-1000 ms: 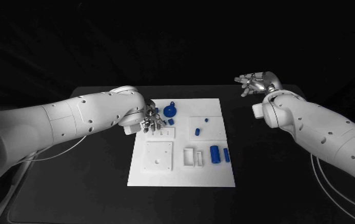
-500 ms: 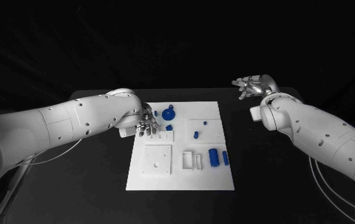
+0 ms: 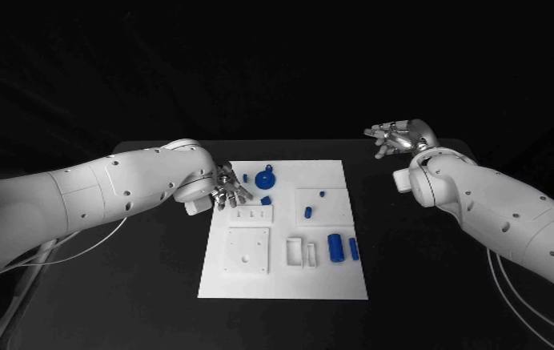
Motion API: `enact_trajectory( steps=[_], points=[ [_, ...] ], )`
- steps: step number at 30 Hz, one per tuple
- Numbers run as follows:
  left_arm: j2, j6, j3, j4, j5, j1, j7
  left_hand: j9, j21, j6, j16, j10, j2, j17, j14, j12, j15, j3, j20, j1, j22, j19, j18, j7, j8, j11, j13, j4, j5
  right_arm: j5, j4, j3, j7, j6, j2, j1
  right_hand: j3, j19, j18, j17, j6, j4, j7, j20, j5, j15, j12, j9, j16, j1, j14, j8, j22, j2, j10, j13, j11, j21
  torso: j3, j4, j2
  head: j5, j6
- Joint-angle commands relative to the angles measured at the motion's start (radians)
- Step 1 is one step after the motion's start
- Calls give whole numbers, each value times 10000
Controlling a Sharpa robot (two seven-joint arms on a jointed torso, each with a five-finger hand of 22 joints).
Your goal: Assemble the parts on the task board
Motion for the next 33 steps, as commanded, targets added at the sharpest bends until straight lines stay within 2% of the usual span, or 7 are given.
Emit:
enact_trajectory(
  steps=[1, 4, 9, 17, 22, 28, 33],
  points=[
    [-109, -965, 64, 39, 846, 15, 602, -1199, -318, -44, -348, 133, -266, -183, -18, -309, 100, -134, 45, 77, -91, 56, -149, 102, 18, 120, -148, 227, -80, -70, 26, 3, 53, 202, -19, -14, 39, -11, -84, -11, -69, -59, 5, 4, -9, 2, 21, -5, 54, -8, -79, -10, -8, 80, -67, -11, -11, 24, -1, -3, 6, 26, 17],
    [-273, -1156, 145, 70, 1171, 16, 776, -2016, -749, -206, -909, -136, -613, -464, -149, -787, 232, -253, 170, 38, -347, -31, -137, 273, 38, 220, -399, 378, -37, -72, 27, 2, 71, 220, -49, -28, 54, -11, -83, -12, -71, -70, 6, 3, -9, 1, 20, -6, 54, -1, -80, -12, -6, 89, -67, -12, -13, 27, 4, -12, 3, 65, 50],
    [-554, -1324, 349, 120, 1576, 24, 1052, -2872, -1385, -187, -1486, -176, -915, -675, -115, -1519, 334, -184, 263, 108, -788, 133, -121, 340, 151, 303, -818, 550, -70, -73, 25, 2, 98, 230, -93, -51, 91, -12, -84, -12, -64, -99, 5, 0, -9, -1, 16, -6, 56, -10, -78, -11, -2, 98, -63, -15, -15, 33, 7, 4, -1, 86, 58],
    [-898, -1669, 605, 39, 2116, 228, 1434, -3870, -2314, -291, -3251, -617, -916, -1317, -369, -2860, 682, -28, 600, 480, -2075, -107, -78, 522, 126, 626, -1638, 400, 20, -73, 5, 1, 147, 230, -142, -106, 91, -12, -84, -12, -64, -99, 5, 0, -9, -1, 16, -6, 56, -10, -78, -11, -2, 98, -63, -15, -15, 33, 9, -1, 2, 173, 131],
    [-956, -1873, 656, -313, 2239, 395, 1602, -4332, -2302, -364, -4193, -901, -919, -1532, -312, -3463, 859, -23, 774, 619, -3215, -265, -14, 616, 181, 826, -2524, 381, 33, -73, -1, 1, 183, 223, -168, -129, 91, -12, -84, -12, -64, -99, 5, 0, -9, -1, 16, -6, 56, -10, -78, -11, -2, 98, -63, -15, -15, 33, 21, -17, 5, 234, 164],
    [-943, -2299, 676, -959, 2443, 483, 1991, -4641, -2283, -500, -4669, -1431, -975, -1582, -250, -3752, 975, -12, 887, 764, -3909, -291, 56, 712, 160, 1004, -2565, 369, 43, -71, -8, 1, 212, 222, -194, -147, 91, -12, -84, -12, -64, -99, 5, 0, -9, -1, 16, -6, 56, -10, -78, -11, -2, 98, -63, -15, -15, 33, 24, -16, 10, 286, 193],
    [-916, -2468, 684, -1467, 2592, 524, 2249, -5285, -2256, -472, -4891, -1506, -1029, -1424, -181, -3747, 989, 25, 905, 860, -4556, -188, 70, 735, 267, 1024, -2569, 390, 43, -64, -13, 1, 224, 229, -206, -164, 91, -12, -84, -12, -64, -99, 5, 0, -9, -1, 16, -6, 56, -10, -78, -11, -2, 98, -63, -15, -15, 33, 22, -16, 8, 328, 203]
  ],
)
